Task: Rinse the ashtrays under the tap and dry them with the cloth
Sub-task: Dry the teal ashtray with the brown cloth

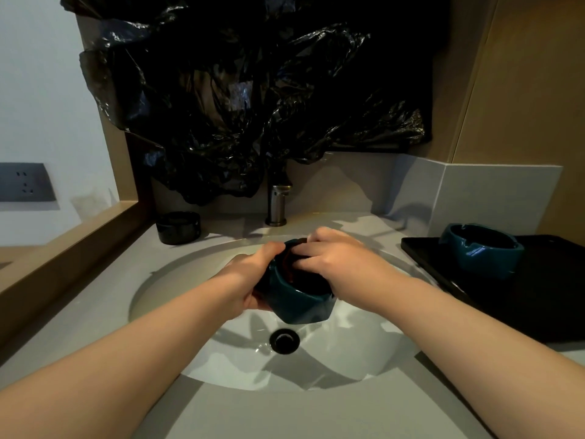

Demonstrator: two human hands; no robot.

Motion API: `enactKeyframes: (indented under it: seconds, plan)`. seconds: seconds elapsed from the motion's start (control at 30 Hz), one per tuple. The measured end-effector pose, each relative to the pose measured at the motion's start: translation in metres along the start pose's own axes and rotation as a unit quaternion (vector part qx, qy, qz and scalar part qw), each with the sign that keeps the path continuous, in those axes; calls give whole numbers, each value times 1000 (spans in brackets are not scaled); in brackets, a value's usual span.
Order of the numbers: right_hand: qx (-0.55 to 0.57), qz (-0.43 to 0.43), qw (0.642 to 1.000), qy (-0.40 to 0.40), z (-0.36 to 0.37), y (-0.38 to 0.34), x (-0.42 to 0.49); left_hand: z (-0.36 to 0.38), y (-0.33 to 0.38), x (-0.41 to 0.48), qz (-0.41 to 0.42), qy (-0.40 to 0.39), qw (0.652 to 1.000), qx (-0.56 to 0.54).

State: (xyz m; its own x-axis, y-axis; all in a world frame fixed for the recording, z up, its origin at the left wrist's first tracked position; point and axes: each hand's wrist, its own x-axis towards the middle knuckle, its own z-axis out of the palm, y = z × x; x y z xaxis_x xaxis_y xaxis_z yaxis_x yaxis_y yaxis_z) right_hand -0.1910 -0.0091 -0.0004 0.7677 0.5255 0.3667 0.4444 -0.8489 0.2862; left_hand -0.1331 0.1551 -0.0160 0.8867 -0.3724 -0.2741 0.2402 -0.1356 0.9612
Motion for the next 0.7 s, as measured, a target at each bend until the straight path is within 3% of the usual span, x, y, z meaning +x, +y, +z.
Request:
enactKeyframes:
  seconds: [0.13,0.37,0.53,0.7]
  plan:
    - [-74,11,996,-55,0,-6,0,0,-1,1,-4,11,999,48]
    - [-15,148,979,-137,-7,-15,5,7,5,0,71,110,987,93]
    - [119,221,948,-198,-19,-21,8,9,6,-2,137,170,963,157]
    - [313,259,890,-206,-19,-18,8,10,4,-3,154,162,957,185]
